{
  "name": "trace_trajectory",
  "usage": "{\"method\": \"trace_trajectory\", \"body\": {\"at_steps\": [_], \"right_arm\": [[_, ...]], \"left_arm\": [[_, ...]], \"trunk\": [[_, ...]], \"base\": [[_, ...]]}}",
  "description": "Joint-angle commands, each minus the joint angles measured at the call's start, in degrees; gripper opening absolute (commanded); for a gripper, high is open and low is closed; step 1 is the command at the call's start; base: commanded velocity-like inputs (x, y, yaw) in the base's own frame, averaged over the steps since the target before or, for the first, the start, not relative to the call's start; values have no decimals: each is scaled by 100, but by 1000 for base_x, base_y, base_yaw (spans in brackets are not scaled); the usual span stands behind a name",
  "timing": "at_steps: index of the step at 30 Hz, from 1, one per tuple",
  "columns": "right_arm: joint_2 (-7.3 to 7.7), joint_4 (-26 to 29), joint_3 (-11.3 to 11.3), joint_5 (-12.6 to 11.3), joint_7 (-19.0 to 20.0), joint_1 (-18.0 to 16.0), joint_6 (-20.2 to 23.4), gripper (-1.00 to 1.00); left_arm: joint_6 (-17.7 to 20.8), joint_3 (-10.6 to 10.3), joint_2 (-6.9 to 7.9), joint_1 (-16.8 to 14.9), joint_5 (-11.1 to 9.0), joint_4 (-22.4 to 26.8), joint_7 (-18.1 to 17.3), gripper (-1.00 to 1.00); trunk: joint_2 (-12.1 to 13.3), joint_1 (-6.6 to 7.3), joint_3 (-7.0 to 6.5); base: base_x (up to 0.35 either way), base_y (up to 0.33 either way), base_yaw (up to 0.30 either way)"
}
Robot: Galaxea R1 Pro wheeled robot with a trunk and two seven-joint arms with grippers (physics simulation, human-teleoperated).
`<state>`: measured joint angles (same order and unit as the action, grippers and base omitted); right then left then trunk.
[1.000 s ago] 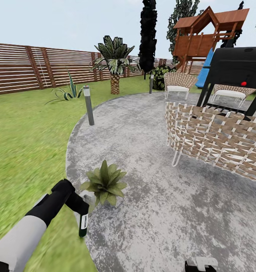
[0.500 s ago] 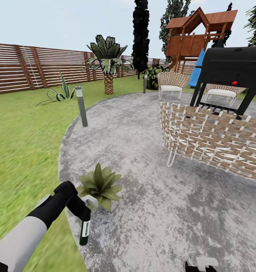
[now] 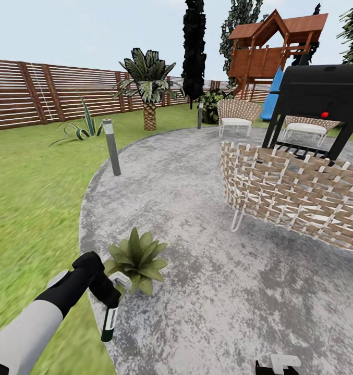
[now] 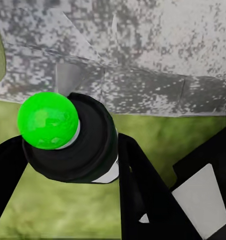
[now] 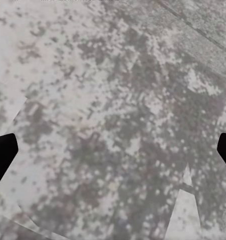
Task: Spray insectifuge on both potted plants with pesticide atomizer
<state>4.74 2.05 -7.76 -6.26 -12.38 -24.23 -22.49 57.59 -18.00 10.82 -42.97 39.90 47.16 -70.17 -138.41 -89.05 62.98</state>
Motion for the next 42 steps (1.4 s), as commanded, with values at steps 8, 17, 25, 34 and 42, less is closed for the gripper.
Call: {"method": "trace_trajectory", "body": {"at_steps": [8, 17, 25, 34, 42], "right_arm": [[-8, -3, -51, -66, -10, -3, -19, 100], [-17, -3, -51, -68, -10, -3, -19, 100], [-26, 5, -51, -77, -8, -3, -19, 100], [-28, 6, -51, -85, -10, -3, -19, 100], [-26, 6, -43, -94, -10, -3, -19, 100]], "left_arm": [[41, 23, -40, -9, 108, -283, -49, -100], [28, 7, -58, -2, 100, -308, -57, -100], [-14, 15, -41, 120, 100, -827, -10, -100], [6, 52, -173, 149, 97, -816, 3, -100], [-1, 49, -119, 149, 102, -822, 4, -100]], "trunk": [[-2, 1, 5], [-2, 1, 5], [-2, 1, 5], [-2, 1, 15], [-2, 1, 26]], "base": [[217, 0, 0], [71, 0, 0], [1, 0, 0], [75, -69, 68], [53, -49, 66]]}}
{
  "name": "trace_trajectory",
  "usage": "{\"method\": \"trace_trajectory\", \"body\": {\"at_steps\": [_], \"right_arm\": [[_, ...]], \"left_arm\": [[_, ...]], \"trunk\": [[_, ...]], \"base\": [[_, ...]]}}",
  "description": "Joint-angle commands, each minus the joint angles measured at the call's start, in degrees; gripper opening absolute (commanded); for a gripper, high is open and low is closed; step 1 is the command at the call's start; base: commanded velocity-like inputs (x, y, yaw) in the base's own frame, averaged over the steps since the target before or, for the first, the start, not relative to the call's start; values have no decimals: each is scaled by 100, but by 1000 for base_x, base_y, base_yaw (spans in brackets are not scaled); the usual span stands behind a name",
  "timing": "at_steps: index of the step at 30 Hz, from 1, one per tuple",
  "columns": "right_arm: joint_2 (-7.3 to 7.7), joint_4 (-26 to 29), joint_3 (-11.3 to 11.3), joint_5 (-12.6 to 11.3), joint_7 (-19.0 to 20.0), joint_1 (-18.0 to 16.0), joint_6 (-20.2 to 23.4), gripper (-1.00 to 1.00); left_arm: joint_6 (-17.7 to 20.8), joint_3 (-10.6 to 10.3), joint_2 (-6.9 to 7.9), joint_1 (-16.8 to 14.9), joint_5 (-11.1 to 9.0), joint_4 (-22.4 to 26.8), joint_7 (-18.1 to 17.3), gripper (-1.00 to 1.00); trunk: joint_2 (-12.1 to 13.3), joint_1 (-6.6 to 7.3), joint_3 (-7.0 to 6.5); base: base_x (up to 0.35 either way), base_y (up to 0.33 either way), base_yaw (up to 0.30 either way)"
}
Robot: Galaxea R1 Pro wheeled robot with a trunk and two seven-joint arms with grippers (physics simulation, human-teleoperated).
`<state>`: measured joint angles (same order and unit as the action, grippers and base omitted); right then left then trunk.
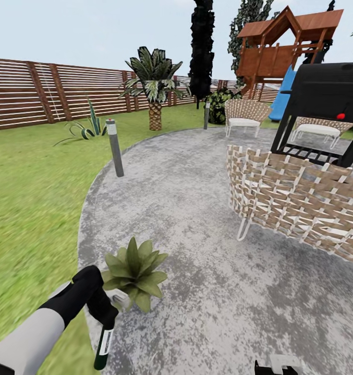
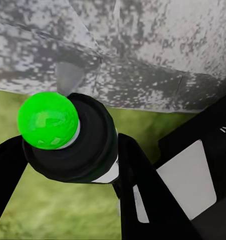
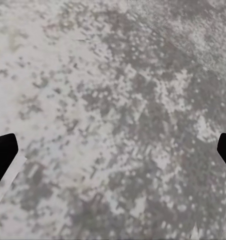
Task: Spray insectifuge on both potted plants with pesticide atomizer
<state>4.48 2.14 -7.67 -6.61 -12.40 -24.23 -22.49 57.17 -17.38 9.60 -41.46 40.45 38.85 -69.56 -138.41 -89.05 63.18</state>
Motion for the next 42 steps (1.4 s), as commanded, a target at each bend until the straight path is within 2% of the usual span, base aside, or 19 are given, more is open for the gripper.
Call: {"method": "trace_trajectory", "body": {"at_steps": [1, 7, 10, 11, 14, 16, 17, 20, 26, 35, 37, 41, 42], "right_arm": [[0, 0, -50, -60, -8, -3, -19, 100], [2, 6, -50, -56, -6, -3, -19, 100], [13, -2, -58, -31, 19, -3, -24, 100], [34, 4, -64, -26, 24, -3, -30, 100], [48, 35, -76, -26, 33, -3, -38, 100], [35, 53, -80, -13, 37, -3, -41, 100], [53, 349, -85, -7, 379, -3, -28, 100], [53, 349, -85, -9, 379, -3, -28, 100], [53, 349, -85, -10, 379, -3, -28, 100], [50, 355, -85, -16, 379, -3, -28, 100], [47, 361, -82, -16, 379, -3, -30, 100], [52, 369, -79, -14, 388, -3, -35, 100], [53, 369, -83, -9, 393, -3, -30, 100]], "left_arm": [[36, -11, 22, -1, 52, -10, -48, -100], [24, 46, 24, -1, 29, -7, 247, -100], [17, 342, -13, 0, 24, 5, 293, -100], [10, 531, -27, -2, 31, 9, 325, -100], [5, 649, -41, -2, 45, 15, 385, -100], [-1, 678, -49, -4, 54, 21, 435, -100], [29, 664, -54, -13, 77, 18, 866, -100], [28, 662, -54, -13, 77, 18, 867, -100], [23, 666, -52, -12, 77, 18, 865, -100], [39, 666, -36, -30, 77, 18, 873, -100], [40, 666, -23, -35, 81, 18, 873, -100], [48, 667, 8, -52, 85, 18, 898, -100], [50, 672, 24, -60, 85, 18, 1016, -100]], "trunk": [[-2, 1, 5], [-2, 1, 5], [-2, 1, 5], [-2, 1, 5], [-2, 1, 5], [-2, 1, 5], [-42, -21, 31], [-122, -65, 93], [-122, -65, 107], [-483, -262, 336], [-486, -268, 397], [-486, -268, 408], [-486, -268, 409]], "base": [[3, -13, 3], [1, -106, 1], [0, -17, 0], [0, -4, 0], [0, -2, 0], [0, 0, 0], [0, 0, 0], [0, 0, 0], [0, 0, 0], [0, 0, 0], [0, 0, 0], [0, 0, 0], [0, 0, 0]]}}
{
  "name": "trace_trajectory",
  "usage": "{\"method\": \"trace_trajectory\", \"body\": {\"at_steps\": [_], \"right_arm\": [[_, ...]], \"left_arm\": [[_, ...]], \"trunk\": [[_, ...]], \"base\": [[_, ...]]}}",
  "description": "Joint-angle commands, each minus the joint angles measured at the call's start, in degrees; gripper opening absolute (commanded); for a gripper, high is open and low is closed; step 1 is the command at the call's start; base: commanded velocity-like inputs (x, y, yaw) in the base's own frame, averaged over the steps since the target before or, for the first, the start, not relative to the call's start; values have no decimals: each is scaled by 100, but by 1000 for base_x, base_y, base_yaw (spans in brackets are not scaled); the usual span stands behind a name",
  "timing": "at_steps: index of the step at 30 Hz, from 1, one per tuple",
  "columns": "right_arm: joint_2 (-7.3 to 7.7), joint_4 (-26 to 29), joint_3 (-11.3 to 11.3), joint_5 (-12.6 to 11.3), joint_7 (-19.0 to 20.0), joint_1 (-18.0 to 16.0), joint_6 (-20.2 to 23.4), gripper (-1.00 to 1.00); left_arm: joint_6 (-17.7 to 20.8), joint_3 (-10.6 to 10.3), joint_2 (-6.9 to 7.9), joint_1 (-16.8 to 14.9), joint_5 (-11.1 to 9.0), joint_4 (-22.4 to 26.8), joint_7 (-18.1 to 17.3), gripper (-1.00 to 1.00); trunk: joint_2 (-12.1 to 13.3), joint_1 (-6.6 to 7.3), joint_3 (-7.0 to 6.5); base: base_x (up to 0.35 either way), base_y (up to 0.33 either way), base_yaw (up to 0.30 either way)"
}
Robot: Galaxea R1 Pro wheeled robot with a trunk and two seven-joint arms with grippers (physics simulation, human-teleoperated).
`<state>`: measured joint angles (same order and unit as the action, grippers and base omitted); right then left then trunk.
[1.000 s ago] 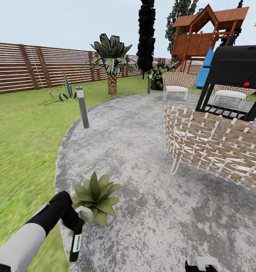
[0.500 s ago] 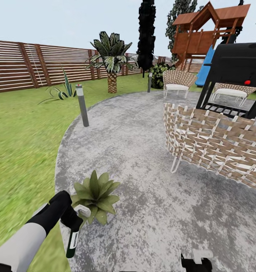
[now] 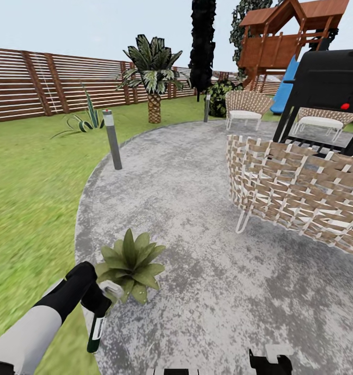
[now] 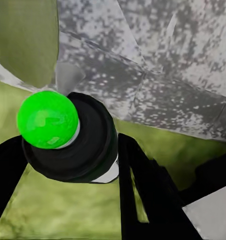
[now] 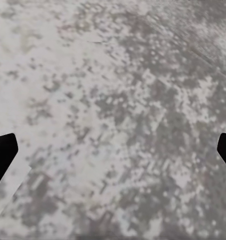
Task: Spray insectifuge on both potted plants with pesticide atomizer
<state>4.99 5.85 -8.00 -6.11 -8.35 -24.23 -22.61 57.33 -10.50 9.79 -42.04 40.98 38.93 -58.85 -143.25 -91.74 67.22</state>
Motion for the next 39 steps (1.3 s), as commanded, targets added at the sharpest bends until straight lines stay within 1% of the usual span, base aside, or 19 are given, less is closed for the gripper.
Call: {"method": "trace_trajectory", "body": {"at_steps": [1, 3, 6, 7, 8, 10, 12, 14, 19, 23, 27, 29, 30, 31, 33, 34, 35, 37, 39], "right_arm": [[2, 0, -52, -58, -10, -3, -19, 100], [1, 3, -53, -58, -4, -3, -17, 100], [3, -10, -53, -50, -1, -3, -16, 100], [6, -15, -53, -50, 0, -3, -16, 100], [10, -19, -53, -49, 0, -3, -16, 100], [16, -21, -53, -49, 0, -3, -16, 100], [18, -22, -53, -49, 0, -3, -16, 100], [19, -23, -53, -49, 0, -3, -16, 100], [10, -23, -53, -49, -6, -3, -17, 100], [5, -19, -53, -49, -16, -3, -21, 100], [10, -22, -53, -49, -18, -3, -22, 100], [10, -23, -53, -49, -18, -3, -22, 100], [10, -23, -53, -49, -18, -3, -21, 100], [11, -23, -53, -49, -18, -3, -21, 100], [11, -23, -53, -49, -17, -3, -23, 100], [11, -23, -53, -49, -15, -3, -24, 100], [11, -23, -53, -49, -13, -3, -23, 100], [11, -23, -53, -49, -10, -3, -21, 100], [11, -23, -53, -49, -10, -3, -22, 100]], "left_arm": [[37, -10, 11, -1, 32, 9, 137, -100], [40, -3, 5, 1, 32, 9, 237, -100], [44, -5, -91, -20, 28, 9, 277, -100], [46, -5, -140, -28, 27, 9, 279, -100], [48, -5, -230, -36, 25, 9, 283, -100], [55, -5, -318, -34, 24, 9, 285, -100], [57, -5, -333, -16, 18, 4, 281, -100], [52, 2, -306, 0, 15, 2, 279, -100], [44, 17, -314, 34, 16, 1, 279, -100], [41, 17, -282, 37, 15, 0, 278, -100], [41, 10, -327, 30, 19, 0, 289, -100], [47, 31, -349, 29, 22, -2, 415, -100], [53, 102, -367, 22, 18, -1, 590, -100], [60, 256, -422, -4, 2, 0, 772, -100], [64, 576, -570, -30, 0, -8, 910, -100], [69, 829, -746, -72, 9, -37, 976, -100], [88, 938, -862, -161, 9, -61, 1005, -100], [107, 991, -901, -279, 7, -80, 1018, -100], [115, 1019, -883, -347, 6, -90, 1022, -100]], "trunk": [[-2, 1, 5], [-2, 1, 5], [-2, 1, 5], [-2, 1, 5], [-2, 1, 5], [-2, 1, 5], [-2, 1, 5], [-2, 1, 5], [-2, 1, 6], [-2, 1, 23], [-2, 1, 33], [-2, 1, 34], [-2, 1, 34], [-2, 1, 34], [-2, 1, 35], [-2, 1, 35], [-2, 1, 35], [-2, 1, 35], [-2, 1, 35]], "base": [[0, 0, 0], [0, 0, 0], [0, 0, 0], [0, 0, 0], [0, 0, 0], [0, 0, 0], [0, 0, 0], [-6, 0, 0], [-272, 0, 3], [-238, 0, 136], [-32, 0, 81], [-5, 0, 14], [-2, 0, 5], [-1, 0, 3], [0, 0, 1], [0, 0, 0], [0, 0, 0], [0, 0, 0], [0, 0, 0]]}}
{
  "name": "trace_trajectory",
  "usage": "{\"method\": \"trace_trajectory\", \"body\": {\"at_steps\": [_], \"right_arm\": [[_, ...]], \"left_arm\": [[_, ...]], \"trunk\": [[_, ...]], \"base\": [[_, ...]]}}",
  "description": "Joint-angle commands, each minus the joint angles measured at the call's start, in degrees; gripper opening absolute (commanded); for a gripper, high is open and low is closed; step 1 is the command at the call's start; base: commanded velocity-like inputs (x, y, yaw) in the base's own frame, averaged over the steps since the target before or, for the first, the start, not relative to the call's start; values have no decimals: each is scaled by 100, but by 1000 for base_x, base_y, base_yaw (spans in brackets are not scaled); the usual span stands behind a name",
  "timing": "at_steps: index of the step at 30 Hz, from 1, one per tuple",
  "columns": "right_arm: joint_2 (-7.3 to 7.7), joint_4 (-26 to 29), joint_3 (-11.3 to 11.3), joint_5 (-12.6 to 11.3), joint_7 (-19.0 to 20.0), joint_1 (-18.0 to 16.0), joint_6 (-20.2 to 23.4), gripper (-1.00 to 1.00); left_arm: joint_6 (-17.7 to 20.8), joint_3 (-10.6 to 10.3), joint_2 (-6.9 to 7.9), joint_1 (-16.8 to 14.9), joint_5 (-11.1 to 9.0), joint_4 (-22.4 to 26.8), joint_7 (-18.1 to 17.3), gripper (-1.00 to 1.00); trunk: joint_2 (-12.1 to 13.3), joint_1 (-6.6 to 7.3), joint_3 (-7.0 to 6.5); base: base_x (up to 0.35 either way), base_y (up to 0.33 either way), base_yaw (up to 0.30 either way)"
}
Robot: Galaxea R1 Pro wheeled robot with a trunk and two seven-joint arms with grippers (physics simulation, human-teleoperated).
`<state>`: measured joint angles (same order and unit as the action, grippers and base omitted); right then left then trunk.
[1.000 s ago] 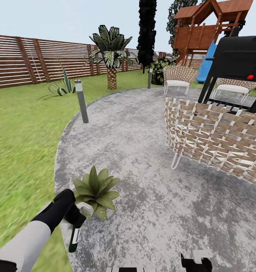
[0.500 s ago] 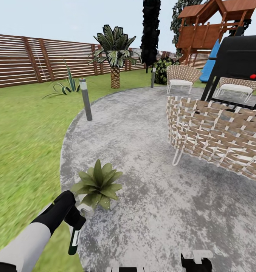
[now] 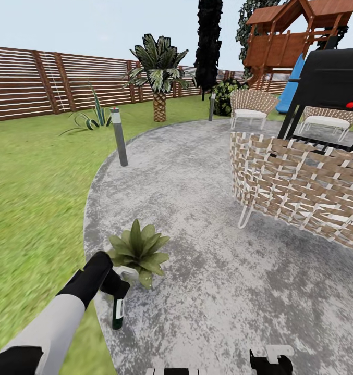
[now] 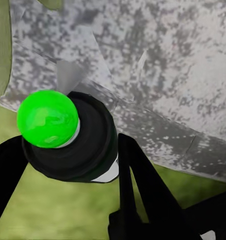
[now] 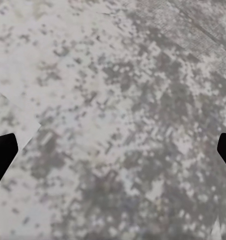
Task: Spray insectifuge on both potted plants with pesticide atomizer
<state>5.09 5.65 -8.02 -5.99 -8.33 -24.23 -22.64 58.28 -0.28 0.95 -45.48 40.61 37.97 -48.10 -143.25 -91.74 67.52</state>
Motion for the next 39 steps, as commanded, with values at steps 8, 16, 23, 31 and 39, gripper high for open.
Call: {"method": "trace_trajectory", "body": {"at_steps": [8, 16, 23, 31, 39], "right_arm": [[4, -8, -51, -53, -5, -2, -13, 100], [10, -78, -51, -51, -2, -2, -12, 100], [-11, -90, -58, -58, 10, -2, -12, 100], [-12, -82, -51, -68, 3, -2, -11, 100], [-15, -74, -51, -70, -11, -2, -10, 100]], "left_arm": [[60, 35, 38, -68, 26, 2, -63, -100], [70, 37, -116, -298, 18, -353, -67, -100], [68, 37, 349, -327, 18, -447, -68, -100], [61, 1, 292, -300, 23, -370, -68, -100], [61, 16, 296, -321, 23, -369, -74, -100]], "trunk": [[-2, 1, 5], [-2, 1, 5], [-2, 1, 5], [-2, 1, 5], [-2, 1, 5]], "base": [[0, 0, 0], [0, 0, 0], [0, 0, 0], [50, -153, 167], [52, -263, 113]]}}
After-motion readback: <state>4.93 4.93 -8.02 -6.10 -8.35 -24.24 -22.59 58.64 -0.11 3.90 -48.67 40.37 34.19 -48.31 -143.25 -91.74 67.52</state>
